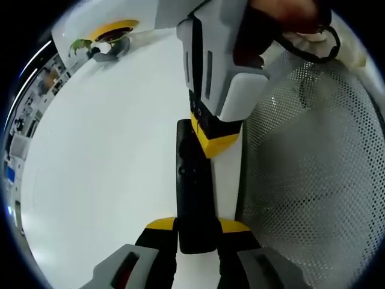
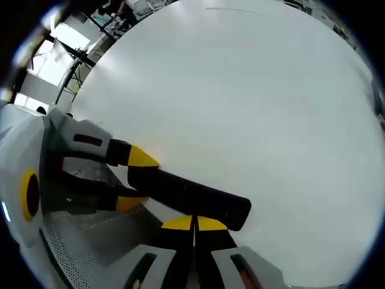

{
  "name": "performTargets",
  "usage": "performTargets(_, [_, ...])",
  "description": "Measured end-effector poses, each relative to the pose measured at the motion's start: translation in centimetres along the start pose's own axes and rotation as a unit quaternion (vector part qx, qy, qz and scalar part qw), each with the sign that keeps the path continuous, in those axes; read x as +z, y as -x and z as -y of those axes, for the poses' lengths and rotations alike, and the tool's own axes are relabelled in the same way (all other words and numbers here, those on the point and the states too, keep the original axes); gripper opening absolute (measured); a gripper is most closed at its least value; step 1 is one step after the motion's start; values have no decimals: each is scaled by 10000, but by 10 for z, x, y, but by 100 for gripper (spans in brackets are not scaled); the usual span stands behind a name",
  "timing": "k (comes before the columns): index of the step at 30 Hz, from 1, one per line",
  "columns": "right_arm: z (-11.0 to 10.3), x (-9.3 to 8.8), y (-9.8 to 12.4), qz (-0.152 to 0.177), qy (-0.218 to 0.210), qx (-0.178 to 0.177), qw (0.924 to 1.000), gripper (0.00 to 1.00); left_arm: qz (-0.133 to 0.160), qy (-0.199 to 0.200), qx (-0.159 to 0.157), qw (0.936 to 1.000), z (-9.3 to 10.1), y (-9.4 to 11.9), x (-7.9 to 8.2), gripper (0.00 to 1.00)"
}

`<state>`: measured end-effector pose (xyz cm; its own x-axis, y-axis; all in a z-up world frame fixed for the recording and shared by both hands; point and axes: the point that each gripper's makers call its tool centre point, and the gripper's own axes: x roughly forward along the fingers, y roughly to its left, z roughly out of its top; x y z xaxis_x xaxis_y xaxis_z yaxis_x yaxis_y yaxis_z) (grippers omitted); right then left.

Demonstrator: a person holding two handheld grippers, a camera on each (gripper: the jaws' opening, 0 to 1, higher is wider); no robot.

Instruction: Press the specified remote control buttons in sequence, fully releasing each button before pressing the next.

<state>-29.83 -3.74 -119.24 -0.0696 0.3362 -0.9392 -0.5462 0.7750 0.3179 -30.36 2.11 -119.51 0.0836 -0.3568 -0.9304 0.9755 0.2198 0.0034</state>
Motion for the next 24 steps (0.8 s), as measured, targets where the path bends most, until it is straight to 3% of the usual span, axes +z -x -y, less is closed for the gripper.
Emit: performTargets(24, [0,0,1,-29,-27,50,10000,0,53,-21,-1,10000,1,0,0,24])
